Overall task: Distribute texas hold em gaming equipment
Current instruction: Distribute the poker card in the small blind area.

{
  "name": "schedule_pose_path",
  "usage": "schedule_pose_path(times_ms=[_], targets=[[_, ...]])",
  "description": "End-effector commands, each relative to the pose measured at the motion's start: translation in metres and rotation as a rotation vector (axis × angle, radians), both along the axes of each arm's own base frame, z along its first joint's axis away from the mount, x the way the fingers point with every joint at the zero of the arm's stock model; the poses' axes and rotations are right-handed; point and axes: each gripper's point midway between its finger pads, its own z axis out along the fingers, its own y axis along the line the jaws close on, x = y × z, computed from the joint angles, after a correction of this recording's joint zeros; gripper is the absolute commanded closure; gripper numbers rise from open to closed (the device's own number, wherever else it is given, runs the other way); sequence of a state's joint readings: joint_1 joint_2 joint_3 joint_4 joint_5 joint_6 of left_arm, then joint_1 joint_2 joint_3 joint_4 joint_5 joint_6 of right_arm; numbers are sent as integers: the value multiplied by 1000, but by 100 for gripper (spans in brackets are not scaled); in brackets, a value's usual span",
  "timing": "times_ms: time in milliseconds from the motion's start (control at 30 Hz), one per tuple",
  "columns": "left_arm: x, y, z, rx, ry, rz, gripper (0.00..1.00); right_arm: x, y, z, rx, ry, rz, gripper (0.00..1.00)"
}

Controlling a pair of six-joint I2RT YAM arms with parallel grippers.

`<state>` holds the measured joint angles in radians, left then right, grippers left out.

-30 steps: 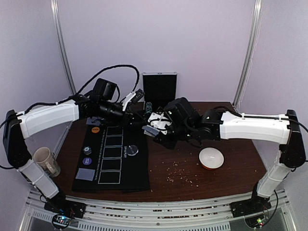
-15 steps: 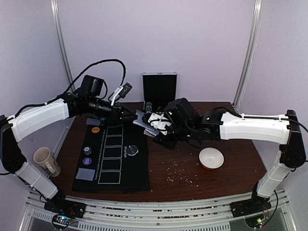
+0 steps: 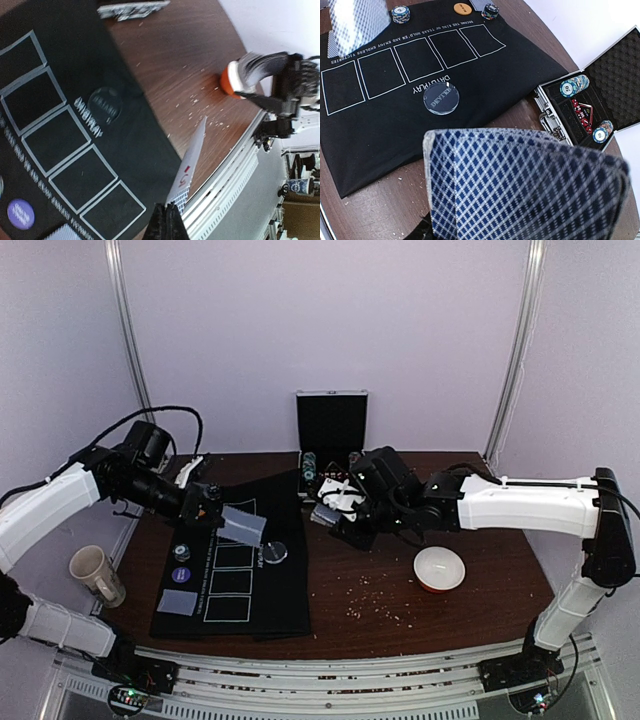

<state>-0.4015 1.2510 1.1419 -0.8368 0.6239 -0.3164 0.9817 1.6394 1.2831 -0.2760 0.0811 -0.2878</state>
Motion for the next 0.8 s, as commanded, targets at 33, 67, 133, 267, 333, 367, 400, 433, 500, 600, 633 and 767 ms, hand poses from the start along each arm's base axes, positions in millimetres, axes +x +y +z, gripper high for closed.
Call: schedule_pose_path(times_ms=[33,67,133,267,333,367,400,433,500,600,633,767], targets=[[-61,58,-60,270,297,175,100,-3,7,20,58,-39,58,51],[-66,65,-65,306,314,194,100,-3,8,20,59,-37,66,51],[-76,83,-74,399,340,229,100,-5,9,20,60,-37,80,51],[-88,109,-93,531,392,301,100,-6,8,19,62,-41,95,51],[-88,114,-98,557,390,317,100,-7,8,20,69,-42,99,51],[-89,120,-100,590,388,327,100,-8,7,18,69,-40,103,51],[-90,127,-103,638,393,336,100,-9,7,19,71,-40,105,51],[-91,135,-105,685,396,342,100,-9,7,19,72,-41,106,51],[-90,144,-108,734,394,353,100,-9,6,18,71,-40,108,51],[-85,145,-113,735,394,360,100,-9,4,16,66,-39,108,51],[-85,146,-115,740,395,353,100,-9,4,16,65,-38,108,51],[-81,148,-123,729,397,348,100,-9,2,15,66,-40,108,51]])
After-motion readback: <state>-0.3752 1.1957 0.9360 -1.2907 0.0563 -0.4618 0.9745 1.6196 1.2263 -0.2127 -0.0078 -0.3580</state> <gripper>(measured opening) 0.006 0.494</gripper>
